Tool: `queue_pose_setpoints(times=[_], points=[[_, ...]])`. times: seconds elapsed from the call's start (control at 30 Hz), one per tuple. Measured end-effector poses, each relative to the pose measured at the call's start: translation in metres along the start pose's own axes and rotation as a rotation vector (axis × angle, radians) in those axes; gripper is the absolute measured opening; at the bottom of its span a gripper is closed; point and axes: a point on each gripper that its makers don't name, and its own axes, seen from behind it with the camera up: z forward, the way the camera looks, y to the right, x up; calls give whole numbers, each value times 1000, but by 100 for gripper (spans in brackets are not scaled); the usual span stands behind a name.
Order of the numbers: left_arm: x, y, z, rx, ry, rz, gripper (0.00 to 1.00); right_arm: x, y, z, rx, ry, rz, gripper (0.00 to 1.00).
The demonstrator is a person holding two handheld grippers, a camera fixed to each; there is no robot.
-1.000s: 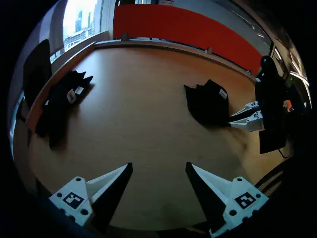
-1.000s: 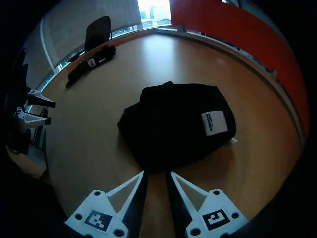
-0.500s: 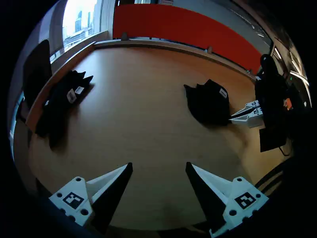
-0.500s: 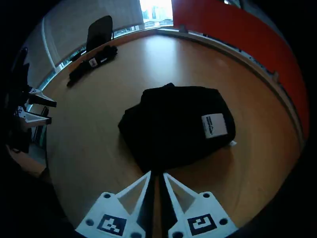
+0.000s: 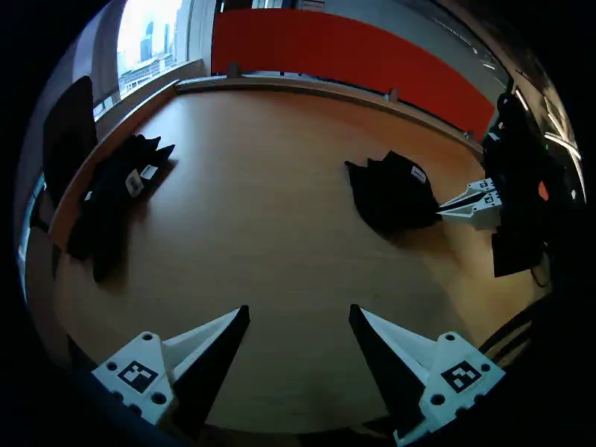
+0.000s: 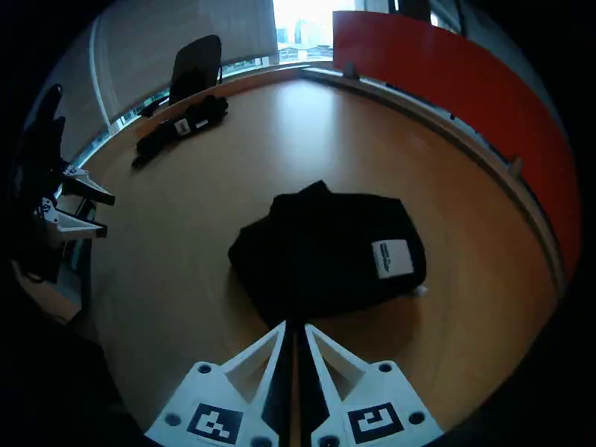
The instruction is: Fold towel
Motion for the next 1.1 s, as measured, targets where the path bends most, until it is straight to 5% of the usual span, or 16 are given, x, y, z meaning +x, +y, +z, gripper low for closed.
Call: queue_pose_setpoints(times=[0.3,0.67,1.1], points=[[12,2,-4,-8,30,14,100,50,14,-29,-36,60,-101,2],[28,7,-11,-30,73,40,100,113,43,-89,-127,113,-267,2],[38,14,-17,-57,103,75,100,131,66,-133,-212,102,-358,2]])
